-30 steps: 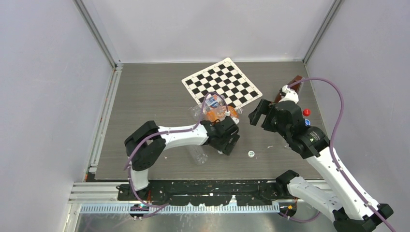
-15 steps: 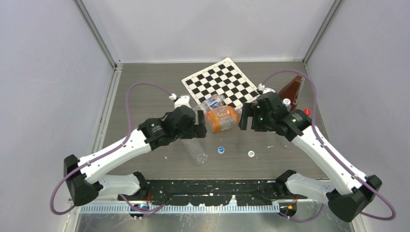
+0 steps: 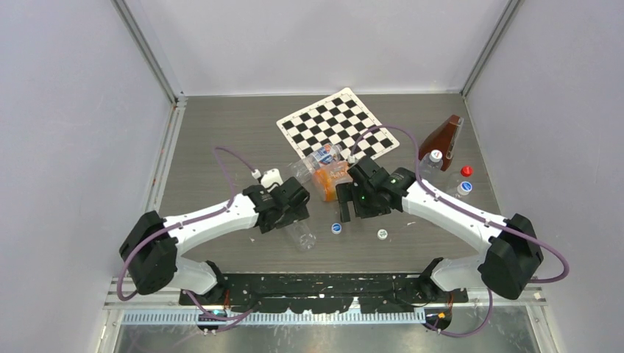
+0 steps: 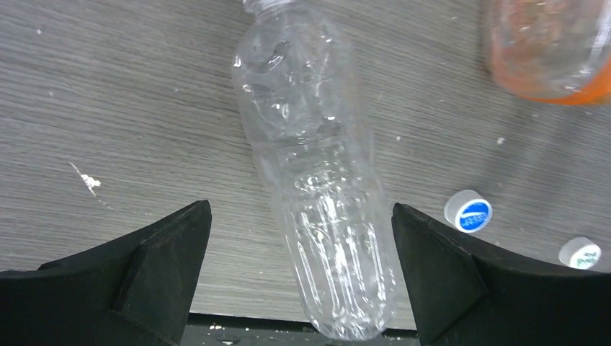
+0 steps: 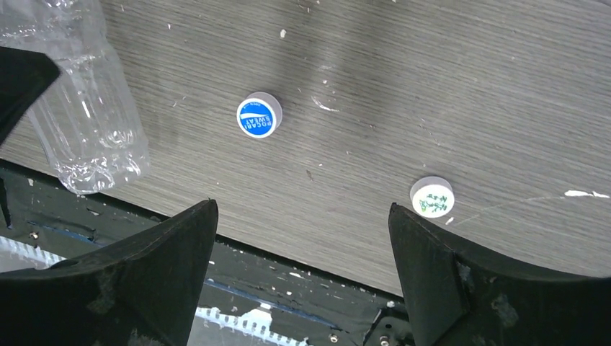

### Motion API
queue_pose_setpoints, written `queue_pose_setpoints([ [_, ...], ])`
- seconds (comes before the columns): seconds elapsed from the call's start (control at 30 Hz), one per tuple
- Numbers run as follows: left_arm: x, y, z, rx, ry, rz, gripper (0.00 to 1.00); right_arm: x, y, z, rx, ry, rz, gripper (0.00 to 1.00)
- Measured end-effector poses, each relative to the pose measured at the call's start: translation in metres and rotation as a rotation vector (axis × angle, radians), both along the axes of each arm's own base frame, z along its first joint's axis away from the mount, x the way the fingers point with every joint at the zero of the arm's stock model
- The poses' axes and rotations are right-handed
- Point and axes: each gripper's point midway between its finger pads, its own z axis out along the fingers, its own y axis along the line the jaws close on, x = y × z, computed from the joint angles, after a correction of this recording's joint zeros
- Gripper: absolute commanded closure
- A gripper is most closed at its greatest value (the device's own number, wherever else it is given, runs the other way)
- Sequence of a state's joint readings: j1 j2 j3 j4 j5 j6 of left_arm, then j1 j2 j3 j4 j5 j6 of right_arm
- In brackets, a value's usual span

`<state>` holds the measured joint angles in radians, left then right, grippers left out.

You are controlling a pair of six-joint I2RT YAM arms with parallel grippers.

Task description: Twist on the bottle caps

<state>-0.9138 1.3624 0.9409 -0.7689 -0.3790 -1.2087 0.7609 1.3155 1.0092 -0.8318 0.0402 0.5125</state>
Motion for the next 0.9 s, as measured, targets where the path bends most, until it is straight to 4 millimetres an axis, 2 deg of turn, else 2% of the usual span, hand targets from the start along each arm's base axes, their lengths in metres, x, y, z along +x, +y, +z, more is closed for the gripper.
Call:
queue_pose_setpoints([
  [0.17,-0.005,0.005,-0.03,0.003,0.03,0.061,0.03,0.003,0.007,-0.011,0.004,0.003,0.027,0.11],
  [0.37,-0.002,0.004,-0.048,0.003,0.028,0.09,0.11,0.005,0.015,-0.026,-0.002,0.026,0.058,0.16],
  [0.53,0.002,0.004,-0.054,0.0,0.011,0.095,0.26,0.005,0.025,-0.03,0.014,0.03,0.085,0.2],
  [0.63,0.002,0.007,-0.058,0.012,0.004,0.091,0.43,0.005,0.031,-0.033,0.019,0.025,0.099,0.22],
  [0.77,0.003,0.012,-0.052,0.026,-0.019,0.065,0.48,0.003,0.04,-0.042,0.011,0.03,0.124,0.26],
  [0.9,0.006,0.018,-0.027,0.01,-0.092,0.019,0.48,0.004,0.044,-0.052,-0.015,0.025,0.132,0.33],
])
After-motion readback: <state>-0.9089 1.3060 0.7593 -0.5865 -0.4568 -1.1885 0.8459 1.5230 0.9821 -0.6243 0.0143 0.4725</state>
